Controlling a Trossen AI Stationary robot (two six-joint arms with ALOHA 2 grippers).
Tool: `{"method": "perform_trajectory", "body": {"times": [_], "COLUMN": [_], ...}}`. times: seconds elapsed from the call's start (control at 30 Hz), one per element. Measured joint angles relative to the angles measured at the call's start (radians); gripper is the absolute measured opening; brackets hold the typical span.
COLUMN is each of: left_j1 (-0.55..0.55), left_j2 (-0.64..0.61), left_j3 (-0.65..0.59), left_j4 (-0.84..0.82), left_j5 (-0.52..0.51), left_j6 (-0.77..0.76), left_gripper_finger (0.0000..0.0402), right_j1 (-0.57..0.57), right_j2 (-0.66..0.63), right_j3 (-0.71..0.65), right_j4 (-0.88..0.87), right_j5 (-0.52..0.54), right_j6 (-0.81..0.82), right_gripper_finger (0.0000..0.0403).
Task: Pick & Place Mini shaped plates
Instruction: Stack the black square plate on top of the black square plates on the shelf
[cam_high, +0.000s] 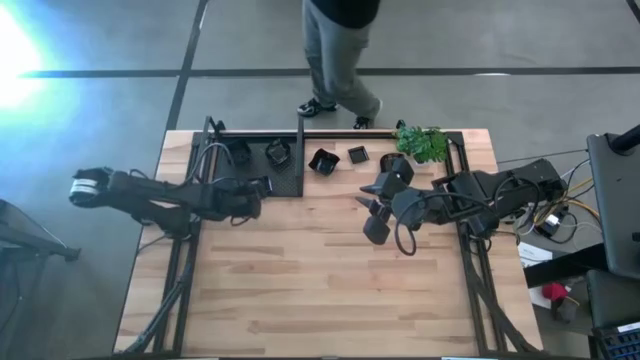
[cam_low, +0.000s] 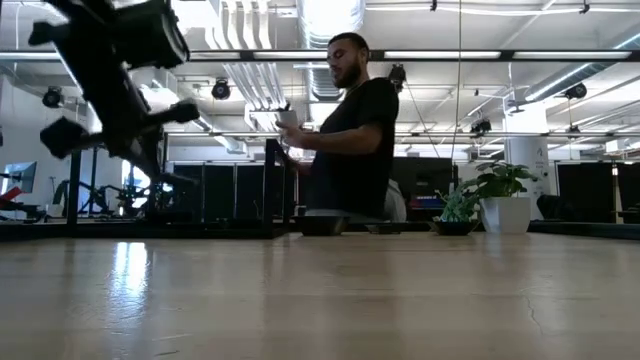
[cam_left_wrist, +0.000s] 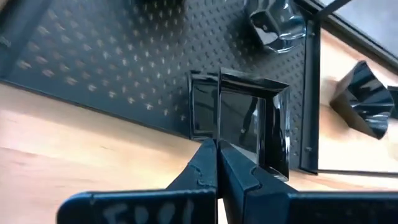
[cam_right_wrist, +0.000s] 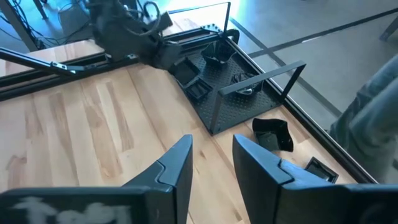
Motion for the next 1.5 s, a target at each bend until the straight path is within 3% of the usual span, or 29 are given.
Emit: {"method": "perform_trajectory", "body": {"times": [0.13, 0.27, 0.93, 1.5], "left_j1": [0.041, 0.075, 0.104, 0.197], "left_j2": [-0.013, -0.013, -0.003, 0.131], "left_j3": [-0.094, -0.153, -0.172, -0.171], "left_j4": [0.207, 0.3, 0.312, 0.458], "left_j5": [0.018, 0.034, 0.053, 0.071], "left_j6": [0.038, 0.041, 0.06, 0.108], "left_gripper_finger": [0.0, 0.0, 0.0, 0.0], "right_j1": [0.0, 0.0, 0.0, 0.0], "right_j2": [0.0, 0.0, 0.0, 0.0], "right_j3": [0.0, 0.0, 0.0, 0.0], "right_j4": [0.0, 0.001, 0.003, 0.005], "right_j5": [-0.022, -0.025, -0.026, -0.026], "right_j6": [0.001, 0.005, 0.007, 0.007], "right_gripper_finger": [0.0107, 0.0109, 0.01, 0.0097]}}
